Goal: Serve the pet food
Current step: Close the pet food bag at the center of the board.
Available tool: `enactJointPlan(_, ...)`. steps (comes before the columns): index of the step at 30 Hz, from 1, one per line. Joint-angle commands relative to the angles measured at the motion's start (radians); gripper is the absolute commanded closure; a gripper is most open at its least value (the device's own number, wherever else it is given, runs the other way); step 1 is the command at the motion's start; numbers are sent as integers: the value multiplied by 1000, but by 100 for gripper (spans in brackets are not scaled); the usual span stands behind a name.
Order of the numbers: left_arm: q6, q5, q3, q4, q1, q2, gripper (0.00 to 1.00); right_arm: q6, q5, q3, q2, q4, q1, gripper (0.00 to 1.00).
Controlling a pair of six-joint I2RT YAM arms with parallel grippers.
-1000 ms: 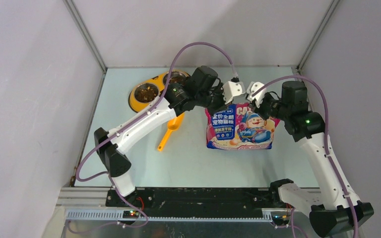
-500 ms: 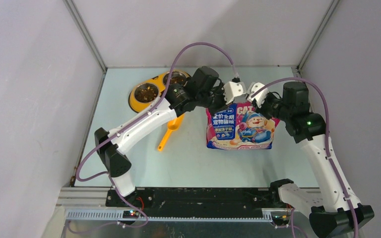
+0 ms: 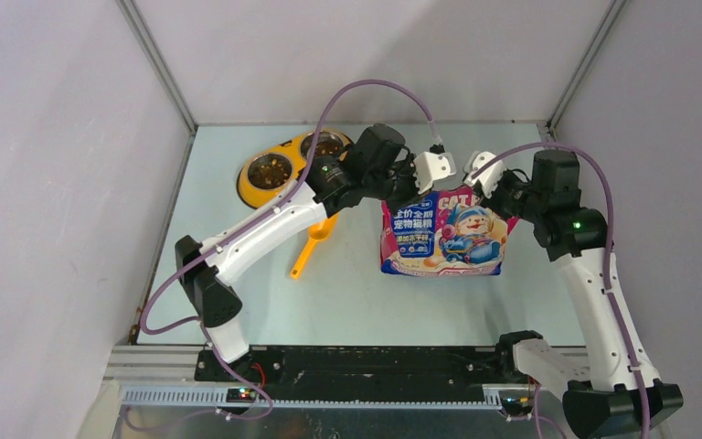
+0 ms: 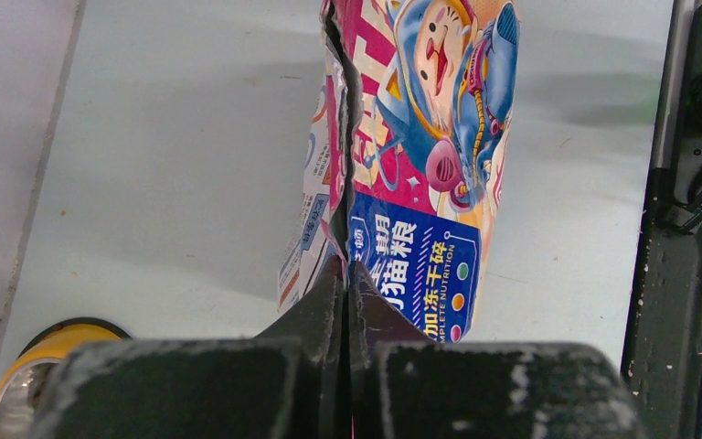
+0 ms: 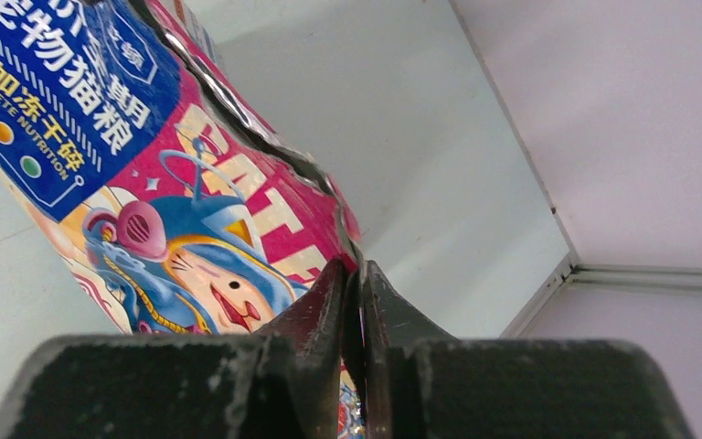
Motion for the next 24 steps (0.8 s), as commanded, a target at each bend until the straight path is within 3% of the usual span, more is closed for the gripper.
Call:
enactJointPlan(1,-16,-27,-18,-79,18,-57,100,-63,124,61,11,11,-74,86)
enactJointPlan(24,-10,-25,-57,-75,46,-96,100,-125,65,119,3,-25,-282,91)
